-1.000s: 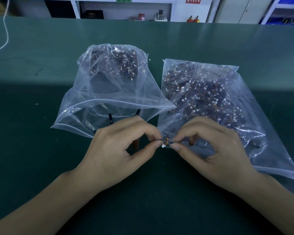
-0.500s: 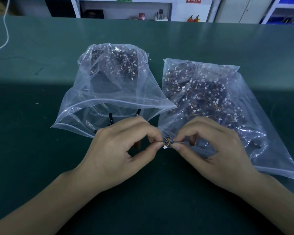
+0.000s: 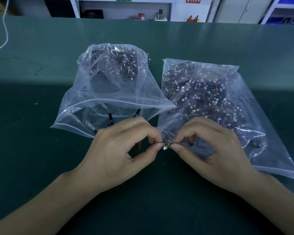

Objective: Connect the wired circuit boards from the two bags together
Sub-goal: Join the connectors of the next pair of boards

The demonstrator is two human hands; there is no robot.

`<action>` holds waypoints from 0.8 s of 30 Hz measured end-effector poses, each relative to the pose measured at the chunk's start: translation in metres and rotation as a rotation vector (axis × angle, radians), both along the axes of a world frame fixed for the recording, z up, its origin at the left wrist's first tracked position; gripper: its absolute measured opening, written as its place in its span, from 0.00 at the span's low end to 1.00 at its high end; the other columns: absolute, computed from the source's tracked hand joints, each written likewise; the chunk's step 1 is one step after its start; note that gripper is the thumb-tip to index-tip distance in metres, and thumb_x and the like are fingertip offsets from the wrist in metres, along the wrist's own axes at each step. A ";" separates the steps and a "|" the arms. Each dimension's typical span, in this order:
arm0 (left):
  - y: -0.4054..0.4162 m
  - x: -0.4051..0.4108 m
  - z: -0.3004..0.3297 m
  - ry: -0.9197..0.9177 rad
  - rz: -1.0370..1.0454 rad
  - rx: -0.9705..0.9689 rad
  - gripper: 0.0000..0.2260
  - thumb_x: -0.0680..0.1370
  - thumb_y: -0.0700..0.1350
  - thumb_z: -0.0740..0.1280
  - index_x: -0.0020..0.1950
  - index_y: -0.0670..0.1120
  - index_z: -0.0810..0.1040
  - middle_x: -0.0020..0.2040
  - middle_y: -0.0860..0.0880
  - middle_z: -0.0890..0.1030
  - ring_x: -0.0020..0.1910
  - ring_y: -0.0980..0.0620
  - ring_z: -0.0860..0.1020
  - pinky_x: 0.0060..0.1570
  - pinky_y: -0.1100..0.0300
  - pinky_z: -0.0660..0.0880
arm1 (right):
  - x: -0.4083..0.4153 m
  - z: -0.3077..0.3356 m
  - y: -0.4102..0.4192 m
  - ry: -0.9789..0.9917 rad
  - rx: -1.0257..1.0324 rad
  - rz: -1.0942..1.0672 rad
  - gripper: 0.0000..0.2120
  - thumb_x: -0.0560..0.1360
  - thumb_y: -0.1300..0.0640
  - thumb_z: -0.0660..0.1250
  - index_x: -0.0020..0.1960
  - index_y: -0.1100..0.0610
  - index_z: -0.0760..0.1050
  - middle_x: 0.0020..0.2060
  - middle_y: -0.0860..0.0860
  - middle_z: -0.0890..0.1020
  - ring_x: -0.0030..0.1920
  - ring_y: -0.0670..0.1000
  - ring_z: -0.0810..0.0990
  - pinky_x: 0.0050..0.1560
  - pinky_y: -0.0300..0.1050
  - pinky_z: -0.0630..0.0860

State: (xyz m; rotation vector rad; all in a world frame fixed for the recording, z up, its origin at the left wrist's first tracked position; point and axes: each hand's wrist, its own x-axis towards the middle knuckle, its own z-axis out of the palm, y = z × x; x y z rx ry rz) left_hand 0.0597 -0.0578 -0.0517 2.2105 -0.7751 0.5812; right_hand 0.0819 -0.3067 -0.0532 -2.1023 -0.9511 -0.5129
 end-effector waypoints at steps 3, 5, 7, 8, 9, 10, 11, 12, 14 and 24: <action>0.000 0.001 0.001 -0.012 0.025 -0.051 0.02 0.82 0.44 0.74 0.51 0.48 0.87 0.46 0.57 0.81 0.39 0.56 0.78 0.39 0.63 0.73 | 0.000 0.004 -0.002 -0.013 0.003 -0.003 0.07 0.78 0.51 0.76 0.51 0.54 0.83 0.44 0.45 0.81 0.43 0.48 0.79 0.48 0.41 0.76; 0.001 0.002 0.002 -0.039 0.039 -0.083 0.04 0.83 0.42 0.74 0.54 0.45 0.88 0.47 0.54 0.82 0.40 0.53 0.80 0.39 0.61 0.75 | 0.001 0.005 -0.005 -0.014 -0.063 -0.009 0.13 0.76 0.48 0.78 0.59 0.50 0.82 0.47 0.42 0.81 0.45 0.45 0.79 0.52 0.37 0.74; 0.002 0.003 0.002 -0.061 0.050 -0.086 0.05 0.83 0.40 0.73 0.56 0.44 0.88 0.48 0.52 0.83 0.40 0.50 0.81 0.37 0.57 0.76 | 0.003 0.004 -0.009 -0.016 -0.126 -0.016 0.17 0.74 0.52 0.79 0.62 0.49 0.81 0.48 0.41 0.80 0.46 0.45 0.79 0.53 0.40 0.75; 0.002 0.004 0.002 -0.067 0.050 -0.083 0.06 0.83 0.40 0.73 0.57 0.44 0.88 0.49 0.51 0.83 0.39 0.49 0.81 0.37 0.56 0.76 | 0.004 0.003 -0.010 -0.023 -0.138 -0.027 0.18 0.73 0.56 0.78 0.61 0.50 0.81 0.47 0.41 0.80 0.45 0.46 0.79 0.53 0.41 0.75; 0.002 0.003 0.002 -0.068 0.044 -0.080 0.05 0.83 0.40 0.72 0.56 0.44 0.88 0.49 0.51 0.83 0.39 0.49 0.81 0.36 0.56 0.75 | 0.005 0.002 -0.010 -0.030 -0.135 -0.045 0.17 0.72 0.60 0.77 0.60 0.50 0.81 0.47 0.41 0.80 0.44 0.47 0.79 0.52 0.41 0.76; 0.002 0.003 0.002 -0.067 0.036 -0.079 0.05 0.83 0.40 0.72 0.56 0.43 0.88 0.49 0.51 0.82 0.39 0.50 0.80 0.36 0.57 0.75 | 0.006 0.001 -0.011 -0.038 -0.120 -0.062 0.17 0.72 0.62 0.76 0.59 0.50 0.81 0.46 0.42 0.80 0.43 0.48 0.79 0.51 0.41 0.76; 0.001 0.002 0.002 -0.067 0.031 -0.074 0.05 0.83 0.40 0.73 0.55 0.43 0.88 0.49 0.51 0.82 0.39 0.51 0.80 0.36 0.58 0.75 | 0.006 0.000 -0.011 -0.047 -0.100 -0.073 0.16 0.72 0.63 0.75 0.58 0.51 0.82 0.46 0.42 0.80 0.42 0.49 0.79 0.50 0.41 0.76; 0.001 0.002 0.002 -0.073 0.032 -0.064 0.05 0.82 0.40 0.73 0.54 0.43 0.88 0.49 0.51 0.82 0.40 0.53 0.80 0.37 0.59 0.76 | 0.006 0.000 -0.011 -0.057 -0.080 -0.076 0.14 0.73 0.64 0.75 0.57 0.52 0.82 0.45 0.43 0.81 0.42 0.50 0.79 0.49 0.42 0.76; 0.000 0.002 0.000 -0.103 0.052 -0.025 0.04 0.82 0.40 0.74 0.53 0.44 0.89 0.49 0.51 0.83 0.43 0.55 0.81 0.41 0.59 0.77 | 0.006 -0.001 -0.011 -0.068 -0.048 -0.067 0.12 0.75 0.63 0.74 0.57 0.53 0.82 0.45 0.44 0.81 0.41 0.51 0.79 0.48 0.45 0.77; -0.013 0.007 0.002 -0.370 0.199 0.321 0.07 0.82 0.42 0.73 0.47 0.52 0.88 0.38 0.52 0.78 0.35 0.51 0.77 0.26 0.55 0.72 | 0.006 -0.003 -0.008 -0.066 -0.011 -0.018 0.10 0.77 0.64 0.74 0.56 0.54 0.83 0.45 0.44 0.81 0.41 0.47 0.78 0.44 0.41 0.76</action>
